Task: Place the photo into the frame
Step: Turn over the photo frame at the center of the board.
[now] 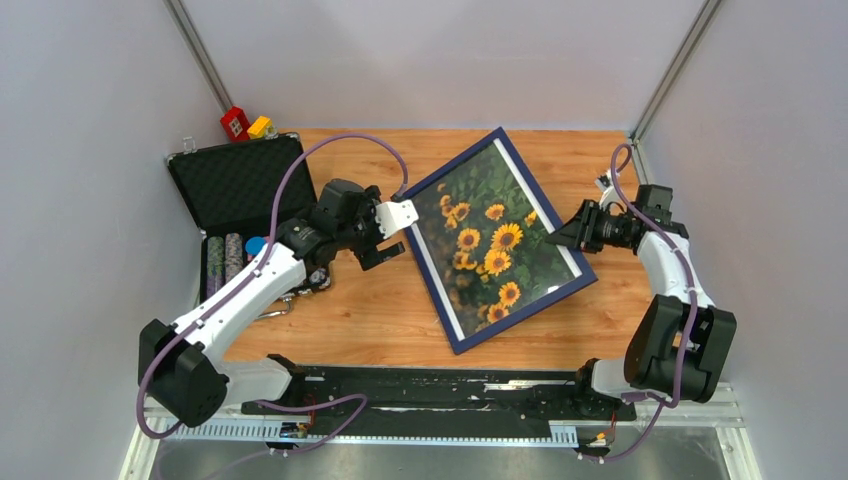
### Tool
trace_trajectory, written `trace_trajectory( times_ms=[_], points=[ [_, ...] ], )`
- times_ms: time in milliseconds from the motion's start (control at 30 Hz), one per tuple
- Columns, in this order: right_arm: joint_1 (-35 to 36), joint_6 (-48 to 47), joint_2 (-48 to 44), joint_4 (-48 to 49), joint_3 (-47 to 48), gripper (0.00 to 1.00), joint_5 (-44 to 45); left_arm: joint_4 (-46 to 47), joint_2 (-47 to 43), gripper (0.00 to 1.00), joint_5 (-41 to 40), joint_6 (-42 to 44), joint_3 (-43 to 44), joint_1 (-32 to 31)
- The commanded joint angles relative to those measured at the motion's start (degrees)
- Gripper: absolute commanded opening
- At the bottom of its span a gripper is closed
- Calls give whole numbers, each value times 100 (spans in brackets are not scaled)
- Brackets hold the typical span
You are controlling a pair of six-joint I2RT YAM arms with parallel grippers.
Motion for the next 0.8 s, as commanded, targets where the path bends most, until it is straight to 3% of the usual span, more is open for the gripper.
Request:
trace_trajectory(
  times_ms=[0, 500, 767],
  points=[
    [37, -387, -49, 554, -130, 6, 276, 144, 27, 100, 89, -110, 18, 35],
    [41, -328, 493, 1034, -524, 10, 224, 197, 119, 100, 111, -137, -15, 35],
    [28, -284, 1036, 1265, -670, 18, 146, 171, 171, 100, 130, -153, 42, 31]
  ],
)
